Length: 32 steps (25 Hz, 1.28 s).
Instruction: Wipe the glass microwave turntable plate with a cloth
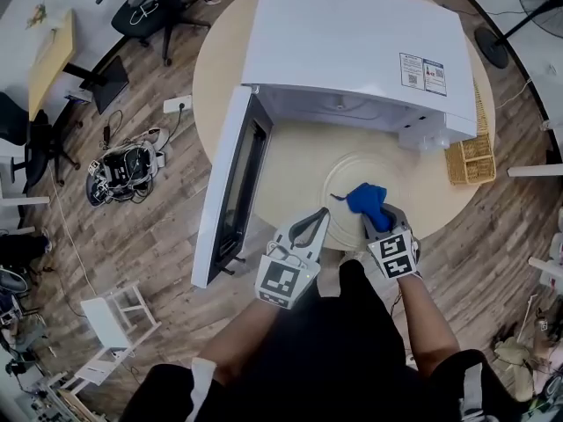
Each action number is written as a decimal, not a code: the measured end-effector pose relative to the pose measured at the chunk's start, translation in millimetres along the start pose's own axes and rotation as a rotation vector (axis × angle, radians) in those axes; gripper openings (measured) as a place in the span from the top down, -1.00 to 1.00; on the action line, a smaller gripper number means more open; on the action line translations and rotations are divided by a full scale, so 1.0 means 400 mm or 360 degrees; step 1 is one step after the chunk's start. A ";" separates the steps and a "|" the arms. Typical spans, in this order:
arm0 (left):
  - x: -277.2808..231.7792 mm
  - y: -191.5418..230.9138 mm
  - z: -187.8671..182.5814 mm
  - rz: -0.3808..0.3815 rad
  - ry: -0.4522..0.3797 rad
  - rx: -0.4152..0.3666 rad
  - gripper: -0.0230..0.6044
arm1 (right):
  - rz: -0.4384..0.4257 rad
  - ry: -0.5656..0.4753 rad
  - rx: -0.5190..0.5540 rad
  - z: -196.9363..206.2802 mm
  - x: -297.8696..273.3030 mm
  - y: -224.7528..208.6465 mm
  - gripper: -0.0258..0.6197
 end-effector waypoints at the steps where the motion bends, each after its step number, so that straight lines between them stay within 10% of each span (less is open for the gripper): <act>1: -0.003 -0.005 -0.002 -0.0004 0.0000 0.0003 0.91 | 0.0005 0.0001 -0.0009 0.006 0.005 -0.009 0.59; 17: -0.037 -0.056 -0.049 -0.0099 -0.0047 0.0022 0.91 | 0.0078 -0.0006 -0.0047 0.070 0.059 -0.150 0.58; 32: -0.023 -0.058 -0.155 -0.0252 -0.0178 -0.0072 0.91 | 0.0053 -0.0791 0.0065 -0.265 0.275 -0.164 0.58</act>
Point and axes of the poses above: the fingertips, and each gripper's own axes: x backward along the fingers, y to its left, z out of its underside, the point moved 2 cm from there along x, backward along the fingers, and after that the axes turned 2 degrees about -x, right-handed, at the moved point
